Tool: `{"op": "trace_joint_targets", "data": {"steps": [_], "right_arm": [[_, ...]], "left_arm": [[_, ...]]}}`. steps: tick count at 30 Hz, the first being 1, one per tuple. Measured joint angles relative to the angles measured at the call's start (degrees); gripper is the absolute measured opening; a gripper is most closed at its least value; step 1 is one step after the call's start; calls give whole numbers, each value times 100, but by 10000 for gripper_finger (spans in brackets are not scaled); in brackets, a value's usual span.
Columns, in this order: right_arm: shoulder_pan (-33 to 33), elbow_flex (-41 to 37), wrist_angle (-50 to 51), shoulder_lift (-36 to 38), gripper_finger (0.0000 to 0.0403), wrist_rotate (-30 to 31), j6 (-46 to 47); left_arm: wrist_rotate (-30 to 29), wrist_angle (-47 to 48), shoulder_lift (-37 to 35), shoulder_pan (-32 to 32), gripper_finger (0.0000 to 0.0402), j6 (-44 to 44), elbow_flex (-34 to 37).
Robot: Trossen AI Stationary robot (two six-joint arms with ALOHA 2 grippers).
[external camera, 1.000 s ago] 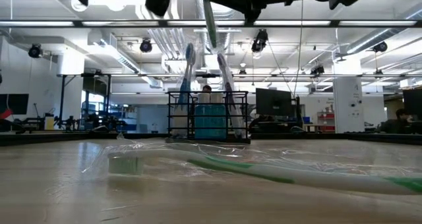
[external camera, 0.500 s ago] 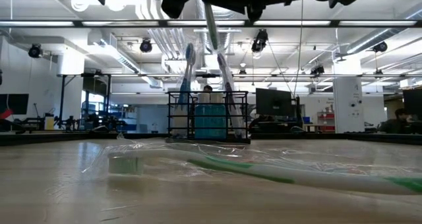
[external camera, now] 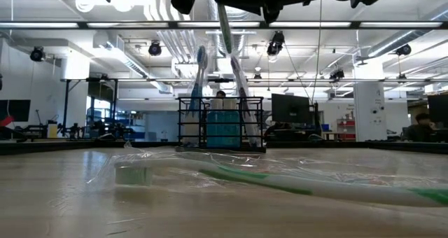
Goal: Pick & Place toothbrushing station
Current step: Put the green toothbrush into the black wire organizer
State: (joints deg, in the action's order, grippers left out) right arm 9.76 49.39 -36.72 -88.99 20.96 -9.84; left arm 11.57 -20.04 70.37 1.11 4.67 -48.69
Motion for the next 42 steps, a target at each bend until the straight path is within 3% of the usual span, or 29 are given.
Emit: {"op": "trace_joint_targets", "data": {"steps": [7,18,24,28,32,38,42], "right_arm": [[4,0,40,0,24,-33,57],[278,-145,392,708,152,2,58],[374,-506,925,1523,182,200,458],[818,-1124,432,1946,157,1124,32],[1222,-1902,-484,2135,102,1567,-111],[1500,-2707,-1434,2149,18,1849,-273],[1503,-2846,-1626,2234,13,1871,-363]], "left_arm": [[-17,10,0,-85,17,160,1],[92,21,0,-99,16,305,4],[44,-49,50,-96,16,386,5],[8,-377,363,-96,16,390,20],[-223,-894,851,-96,16,429,22],[-1112,-1098,1396,-26,16,641,-67],[-1222,-1147,1619,44,16,600,-224]]}}
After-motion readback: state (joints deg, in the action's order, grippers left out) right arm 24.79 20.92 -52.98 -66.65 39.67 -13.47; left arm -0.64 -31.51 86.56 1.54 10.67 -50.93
